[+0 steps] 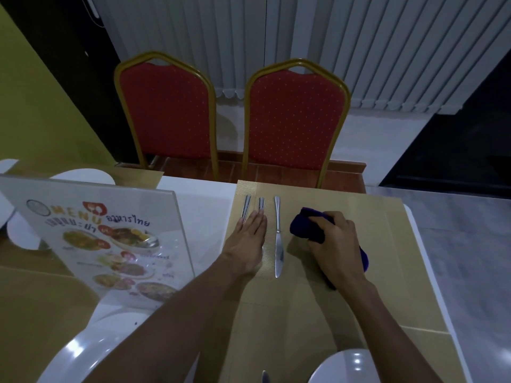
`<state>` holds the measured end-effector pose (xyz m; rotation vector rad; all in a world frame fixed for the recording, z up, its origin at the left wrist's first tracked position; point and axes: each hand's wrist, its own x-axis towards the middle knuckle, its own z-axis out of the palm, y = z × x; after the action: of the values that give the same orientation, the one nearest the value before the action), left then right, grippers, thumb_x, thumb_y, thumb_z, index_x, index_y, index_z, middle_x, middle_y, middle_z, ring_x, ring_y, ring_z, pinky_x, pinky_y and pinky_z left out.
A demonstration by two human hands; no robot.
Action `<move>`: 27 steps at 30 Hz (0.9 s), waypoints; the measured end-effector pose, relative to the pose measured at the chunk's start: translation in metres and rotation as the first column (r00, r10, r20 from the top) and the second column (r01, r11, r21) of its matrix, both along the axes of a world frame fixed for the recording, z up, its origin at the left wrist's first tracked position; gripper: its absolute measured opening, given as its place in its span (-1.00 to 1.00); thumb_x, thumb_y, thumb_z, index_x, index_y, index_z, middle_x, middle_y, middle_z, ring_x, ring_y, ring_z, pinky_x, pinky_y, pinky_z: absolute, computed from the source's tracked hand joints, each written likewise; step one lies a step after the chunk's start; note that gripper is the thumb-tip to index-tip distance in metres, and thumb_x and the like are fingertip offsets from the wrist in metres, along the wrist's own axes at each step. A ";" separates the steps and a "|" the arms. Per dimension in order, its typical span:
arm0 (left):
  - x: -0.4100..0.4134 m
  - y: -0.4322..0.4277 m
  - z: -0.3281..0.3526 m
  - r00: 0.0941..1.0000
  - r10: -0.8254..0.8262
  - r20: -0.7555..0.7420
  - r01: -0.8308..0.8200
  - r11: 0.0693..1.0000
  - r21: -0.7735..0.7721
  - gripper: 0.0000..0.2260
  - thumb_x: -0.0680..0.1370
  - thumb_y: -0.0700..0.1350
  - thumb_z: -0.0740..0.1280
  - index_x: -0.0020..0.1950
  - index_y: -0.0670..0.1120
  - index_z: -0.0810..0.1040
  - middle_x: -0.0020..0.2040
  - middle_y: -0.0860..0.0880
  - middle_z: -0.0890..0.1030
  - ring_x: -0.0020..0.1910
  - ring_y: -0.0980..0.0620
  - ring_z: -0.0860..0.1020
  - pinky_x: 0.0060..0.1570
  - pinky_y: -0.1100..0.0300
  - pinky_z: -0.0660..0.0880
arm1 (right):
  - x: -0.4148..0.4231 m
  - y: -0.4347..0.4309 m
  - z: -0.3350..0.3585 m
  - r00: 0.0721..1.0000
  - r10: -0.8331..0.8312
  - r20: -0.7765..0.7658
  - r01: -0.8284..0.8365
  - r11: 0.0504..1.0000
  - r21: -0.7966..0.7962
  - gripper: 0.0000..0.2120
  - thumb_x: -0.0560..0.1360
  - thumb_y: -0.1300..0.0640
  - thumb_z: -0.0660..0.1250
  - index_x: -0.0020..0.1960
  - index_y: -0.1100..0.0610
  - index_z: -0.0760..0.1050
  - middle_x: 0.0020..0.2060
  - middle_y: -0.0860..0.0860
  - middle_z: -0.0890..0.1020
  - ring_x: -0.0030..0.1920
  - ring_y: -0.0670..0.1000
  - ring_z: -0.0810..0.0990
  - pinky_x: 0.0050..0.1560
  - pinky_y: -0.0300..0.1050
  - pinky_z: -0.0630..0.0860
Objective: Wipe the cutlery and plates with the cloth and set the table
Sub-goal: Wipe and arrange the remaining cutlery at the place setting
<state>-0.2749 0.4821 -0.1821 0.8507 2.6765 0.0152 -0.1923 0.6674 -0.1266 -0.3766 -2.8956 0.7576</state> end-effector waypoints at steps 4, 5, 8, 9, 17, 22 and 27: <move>-0.001 0.002 -0.003 1.000 0.001 -0.022 0.000 0.999 0.048 -0.42 0.70 0.03 -0.03 0.60 -0.12 -0.24 0.61 -0.07 -0.27 0.57 -0.06 -0.30 0.56 -0.05 -0.21 | 0.000 0.001 -0.001 1.000 -0.005 -0.011 0.005 1.000 -0.011 -0.53 0.48 0.24 0.43 0.38 0.11 0.48 0.30 0.09 0.49 0.26 0.13 0.40 0.21 0.05 0.47; -0.001 0.006 -0.005 0.999 -0.008 -0.034 0.010 0.998 0.060 -0.44 0.70 0.06 -0.08 0.60 -0.11 -0.25 0.61 -0.06 -0.27 0.57 -0.05 -0.31 0.55 -0.06 -0.21 | 0.000 0.002 -0.001 1.000 -0.006 -0.012 0.006 1.000 -0.011 -0.53 0.48 0.24 0.43 0.38 0.11 0.48 0.30 0.09 0.49 0.26 0.13 0.41 0.22 0.05 0.47; 0.000 0.017 -0.009 0.997 -0.071 -0.042 0.073 0.996 0.044 -0.42 0.68 0.15 -0.14 0.60 -0.08 -0.24 0.61 -0.03 -0.26 0.56 -0.03 -0.32 0.54 -0.07 -0.25 | 0.001 0.003 -0.002 1.000 -0.009 -0.010 0.009 1.000 -0.006 -0.51 0.47 0.24 0.44 0.38 0.12 0.47 0.30 0.10 0.48 0.26 0.13 0.41 0.22 0.02 0.47; 0.001 0.019 -0.011 0.996 -0.077 -0.032 0.079 0.996 0.043 -0.40 0.67 0.18 -0.14 0.60 -0.08 -0.24 0.61 -0.02 -0.25 0.57 -0.02 -0.32 0.54 -0.07 -0.26 | 0.001 0.003 -0.003 1.000 -0.010 -0.012 0.010 1.000 -0.005 -0.50 0.47 0.24 0.44 0.39 0.13 0.47 0.30 0.10 0.48 0.26 0.13 0.42 0.22 0.02 0.47; 0.012 0.011 -0.014 0.996 -0.078 -0.052 0.082 0.993 0.081 -0.42 0.68 0.15 -0.09 0.61 -0.09 -0.17 0.62 -0.03 -0.18 0.58 0.01 -0.26 0.54 -0.02 -0.27 | 0.005 0.007 -0.005 1.000 -0.023 -0.001 0.023 1.000 -0.015 -0.50 0.47 0.22 0.45 0.39 0.12 0.46 0.31 0.09 0.47 0.27 0.13 0.40 0.22 0.01 0.45; 0.015 0.009 -0.007 1.000 0.003 -0.013 -0.001 0.995 0.103 -0.42 0.68 0.14 -0.14 0.60 -0.09 -0.25 0.61 -0.04 -0.25 0.57 0.00 -0.30 0.55 -0.05 -0.25 | 0.006 0.007 -0.005 1.000 -0.009 -0.004 0.009 0.999 -0.041 -0.47 0.44 0.23 0.47 0.39 0.13 0.47 0.30 0.10 0.48 0.26 0.14 0.41 0.23 0.06 0.47; 0.014 0.003 -0.002 0.946 0.291 0.141 -0.316 0.925 0.209 -0.40 0.67 0.16 -0.15 0.60 -0.12 -0.24 0.61 -0.06 -0.25 0.58 0.00 -0.27 0.57 0.02 -0.16 | 0.007 0.008 -0.005 1.000 -0.012 -0.016 0.011 0.999 -0.046 -0.49 0.44 0.24 0.47 0.38 0.13 0.48 0.29 0.10 0.49 0.24 0.14 0.42 0.21 0.04 0.47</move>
<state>-0.2606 0.4855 -0.1843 0.4688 2.7088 0.4389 -0.1848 0.6754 -0.1316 -0.3904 -2.8626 0.8224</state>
